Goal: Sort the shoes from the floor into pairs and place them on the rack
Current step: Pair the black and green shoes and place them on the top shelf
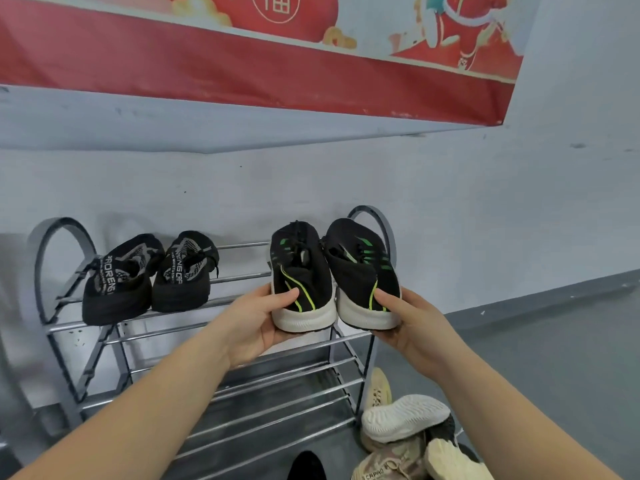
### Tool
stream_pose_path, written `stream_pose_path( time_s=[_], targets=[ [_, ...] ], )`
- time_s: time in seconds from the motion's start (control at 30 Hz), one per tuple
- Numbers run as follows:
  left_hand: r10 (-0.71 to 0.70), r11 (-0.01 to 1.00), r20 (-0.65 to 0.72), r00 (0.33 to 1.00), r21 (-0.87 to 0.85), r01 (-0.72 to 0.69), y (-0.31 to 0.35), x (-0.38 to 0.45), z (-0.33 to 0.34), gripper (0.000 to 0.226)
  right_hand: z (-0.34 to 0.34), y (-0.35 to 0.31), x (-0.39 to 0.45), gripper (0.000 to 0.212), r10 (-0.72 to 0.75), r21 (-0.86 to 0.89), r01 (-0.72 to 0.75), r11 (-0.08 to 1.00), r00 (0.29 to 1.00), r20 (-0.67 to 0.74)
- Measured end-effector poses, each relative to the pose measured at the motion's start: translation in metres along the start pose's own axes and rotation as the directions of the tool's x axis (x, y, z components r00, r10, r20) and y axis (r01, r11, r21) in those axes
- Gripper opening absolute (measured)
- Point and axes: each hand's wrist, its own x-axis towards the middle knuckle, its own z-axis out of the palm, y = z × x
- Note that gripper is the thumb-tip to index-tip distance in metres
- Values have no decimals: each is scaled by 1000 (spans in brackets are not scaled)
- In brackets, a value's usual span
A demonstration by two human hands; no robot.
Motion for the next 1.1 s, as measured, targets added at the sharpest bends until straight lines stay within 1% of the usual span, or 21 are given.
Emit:
stream_pose_path(
  time_s=[0.07, 0.17, 0.3, 0.43, 0.53, 0.6, 0.7, 0.83, 0.9, 1.0, 1.07, 1.1],
  targets=[
    [12, 1000, -20, 1000, -2, -12, -4, 14, -9, 33, 0, 9, 16, 42, 28, 19, -27, 999, 999, -35],
    [10, 1000, -19, 1000, -12, -10, -7, 30, -18, 34, 0, 20, 38, 40, 58, 19, -57, 998, 997, -45],
    [22, 994, -54, 998, -106, -28, -9, 51, -20, 34, 5, 24, 68, 22, 56, 108, -45, 993, 993, -102],
    [47, 992, -101, 994, -115, -58, -8, 67, -20, 34, 10, 29, 93, 12, 67, 168, -41, 985, 986, -153],
    [40, 991, -123, 992, -123, -55, -4, 77, -25, 35, 14, 32, 109, 13, 83, 237, -39, 971, 981, -178],
    [43, 997, -144, 989, -59, -52, 0, 83, -29, 36, 18, 35, 117, 19, 69, 264, -17, 964, 980, -189],
    [48, 996, -175, 983, 77, -35, 3, 91, -33, 34, 24, 40, 124, 24, 30, 199, 18, 980, 971, -235],
    [46, 983, -205, 978, 183, -8, 3, 96, -35, 36, 30, 43, 127, 11, 10, 172, 41, 984, 958, -288],
    [55, 967, -225, 973, 255, 5, 2, 96, -34, 40, 33, 43, 126, 16, -47, 79, 75, 994, 950, -308],
    [89, 933, -268, 959, 360, 14, 0, 93, -31, 44, 37, 44, 124, 30, -156, -118, 124, 985, 932, -326],
    [132, 906, -303, 944, 423, 9, -3, 90, -30, 45, 38, 45, 122, 35, -193, -191, 135, 972, 924, -329],
    [164, 886, -320, 933, 463, 4, -5, 87, -30, 45, 37, 46, 120, 34, -208, -222, 137, 965, 919, -334]
  ],
)
